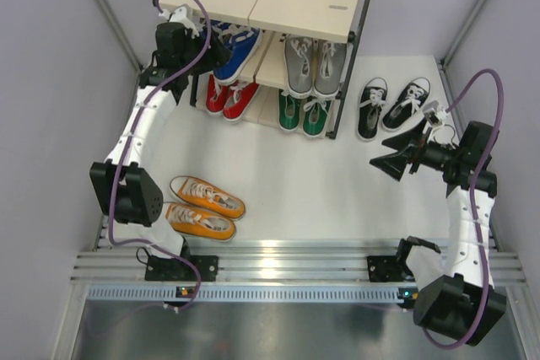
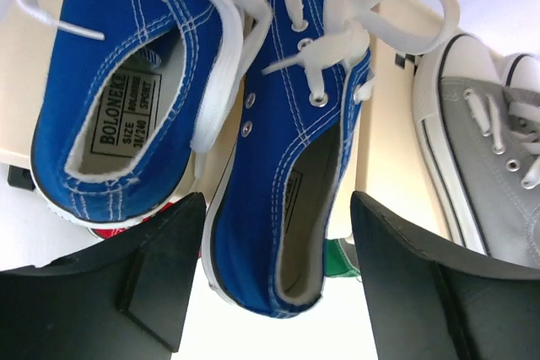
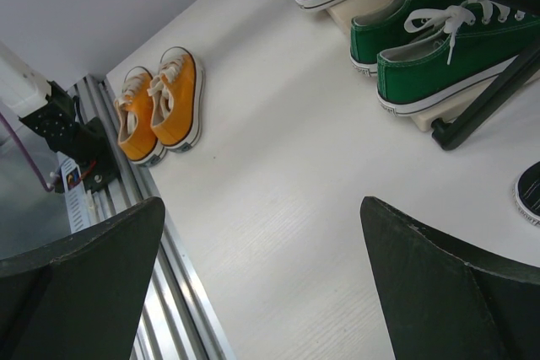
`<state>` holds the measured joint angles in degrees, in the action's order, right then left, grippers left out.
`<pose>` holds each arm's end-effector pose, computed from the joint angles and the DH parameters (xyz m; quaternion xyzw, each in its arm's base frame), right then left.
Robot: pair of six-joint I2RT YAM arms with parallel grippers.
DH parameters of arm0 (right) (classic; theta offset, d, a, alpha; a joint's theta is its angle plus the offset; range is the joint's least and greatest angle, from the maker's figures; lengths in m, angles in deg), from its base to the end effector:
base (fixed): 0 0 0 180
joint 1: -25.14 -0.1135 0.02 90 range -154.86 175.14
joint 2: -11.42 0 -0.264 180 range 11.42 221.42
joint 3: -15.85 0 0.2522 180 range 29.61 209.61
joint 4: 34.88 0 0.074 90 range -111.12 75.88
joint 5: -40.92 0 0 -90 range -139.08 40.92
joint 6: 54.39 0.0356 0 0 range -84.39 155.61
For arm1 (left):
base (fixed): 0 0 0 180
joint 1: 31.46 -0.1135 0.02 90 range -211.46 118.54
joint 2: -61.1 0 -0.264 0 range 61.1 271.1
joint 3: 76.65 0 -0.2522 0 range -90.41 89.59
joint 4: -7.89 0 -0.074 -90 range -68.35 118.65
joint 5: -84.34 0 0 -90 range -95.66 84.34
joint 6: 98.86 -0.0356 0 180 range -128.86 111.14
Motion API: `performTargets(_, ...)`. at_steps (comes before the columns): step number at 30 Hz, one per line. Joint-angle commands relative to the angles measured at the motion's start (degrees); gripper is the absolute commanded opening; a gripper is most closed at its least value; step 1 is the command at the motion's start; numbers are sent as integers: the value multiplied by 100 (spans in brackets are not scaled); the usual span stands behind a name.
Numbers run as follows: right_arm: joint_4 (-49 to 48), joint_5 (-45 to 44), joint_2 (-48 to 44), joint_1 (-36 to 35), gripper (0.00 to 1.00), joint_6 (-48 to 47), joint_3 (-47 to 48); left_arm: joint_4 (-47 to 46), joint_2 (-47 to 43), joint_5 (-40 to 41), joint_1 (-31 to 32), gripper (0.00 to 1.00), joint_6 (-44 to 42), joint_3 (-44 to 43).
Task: Place and organize the shoes onto the shoe shelf
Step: Place the shoe at the shoe shelf.
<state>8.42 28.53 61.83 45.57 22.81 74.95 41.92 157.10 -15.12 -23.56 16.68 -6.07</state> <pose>0.1698 -0.0261 0.3087 -0.2447 0.7079 0.4281 0.5057 0.3905 -0.0601 0.3962 -0.0793 0.8169 -0.2281 0.5238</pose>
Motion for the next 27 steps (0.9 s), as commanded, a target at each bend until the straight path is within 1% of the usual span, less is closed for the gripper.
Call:
performTargets(1,-221,106,-58,76,99,-30,-17,-357,-310,137,-34,75,-14,-269)
performTargets(6,-212,115,-58,93,99,-39,-17,-305,-582,172,-43,80,-145,-155)
performTargets(10,-212,123,-58,93,99,-47,-8,-305,-1022,242,-52,80,-374,231)
performTargets(14,-212,123,-58,102,99,-47,-8,-313,-1592,277,-52,77,-646,749)
performTargets(18,-212,123,-58,102,99,-47,-8,-313,-1848,15,-52,68,-962,1171)
performTargets(19,-220,123,-58,102,99,-47,-8,-305,-1849,-247,-52,63,-1024,1294)
performTargets(21,-220,123,-49,111,99,-47,-8,-313,-1805,-486,-43,53,-1199,1365)
performTargets(22,-221,115,-58,111,100,-47,-17,-322,-1753,-670,-43,44,-1235,1418)
performTargets(25,-221,106,-58,119,99,-47,-17,-331,-1621,-970,-34,35,-1323,1445)
performTargets(27,-221,97,-32,120,99,-56,-17,-331,-1568,-997,27,31,-1446,1471)
